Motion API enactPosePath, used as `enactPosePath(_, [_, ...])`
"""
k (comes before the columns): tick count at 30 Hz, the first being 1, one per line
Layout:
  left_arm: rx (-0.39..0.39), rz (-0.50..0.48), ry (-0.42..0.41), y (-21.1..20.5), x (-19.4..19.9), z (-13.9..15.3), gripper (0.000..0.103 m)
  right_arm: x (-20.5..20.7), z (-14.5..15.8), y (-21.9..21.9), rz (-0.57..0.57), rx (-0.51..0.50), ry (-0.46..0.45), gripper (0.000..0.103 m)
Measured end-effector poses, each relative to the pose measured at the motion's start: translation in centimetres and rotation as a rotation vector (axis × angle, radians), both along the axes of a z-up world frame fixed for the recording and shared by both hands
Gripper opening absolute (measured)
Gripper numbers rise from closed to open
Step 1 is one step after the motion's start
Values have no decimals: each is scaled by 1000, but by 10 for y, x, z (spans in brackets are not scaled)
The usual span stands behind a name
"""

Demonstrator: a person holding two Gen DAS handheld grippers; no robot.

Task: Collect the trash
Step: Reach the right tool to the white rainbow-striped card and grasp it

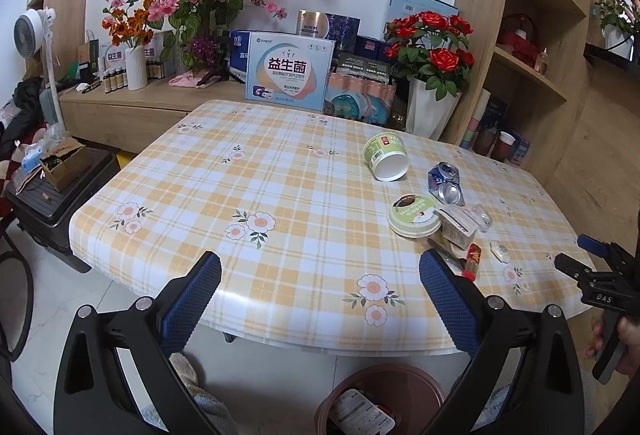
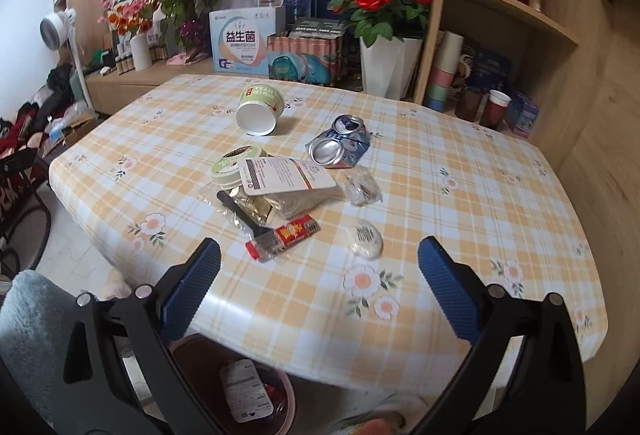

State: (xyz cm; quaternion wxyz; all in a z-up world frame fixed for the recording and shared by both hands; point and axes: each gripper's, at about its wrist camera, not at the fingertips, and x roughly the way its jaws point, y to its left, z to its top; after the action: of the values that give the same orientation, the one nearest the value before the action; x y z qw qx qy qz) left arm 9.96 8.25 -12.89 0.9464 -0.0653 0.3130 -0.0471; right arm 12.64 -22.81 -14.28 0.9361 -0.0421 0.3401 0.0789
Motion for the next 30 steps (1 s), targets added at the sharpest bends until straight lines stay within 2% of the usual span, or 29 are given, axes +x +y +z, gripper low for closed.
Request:
enactPosePath(5, [-22, 17, 9, 5, 20, -9, 97, 51, -17, 25, 79, -41, 26, 97])
enactPosePath(13, [-43, 11, 22, 8, 47, -23, 97, 127, -62, 84, 179, -206, 100, 95])
enactPosePath(15, [-45, 5, 26, 7, 52, -25, 97, 139, -70, 92, 184, -236, 121, 84])
enactPosePath(18, [-52, -6, 36, 6, 59, -30, 96, 157, -80, 93, 172, -239, 173, 76])
enactPosePath(22, [-55, -29, 53, 1, 66, -37, 94, 159, -73, 77, 172, -119, 200, 66])
enactPosePath(26, [-59, -53, 73, -7, 74, -42, 93, 154, -58, 63, 180, -46, 197, 47])
enactPosePath(30, [-61, -81, 71, -17, 76, -40, 93, 148, -41, 43, 149, 24, 155, 27])
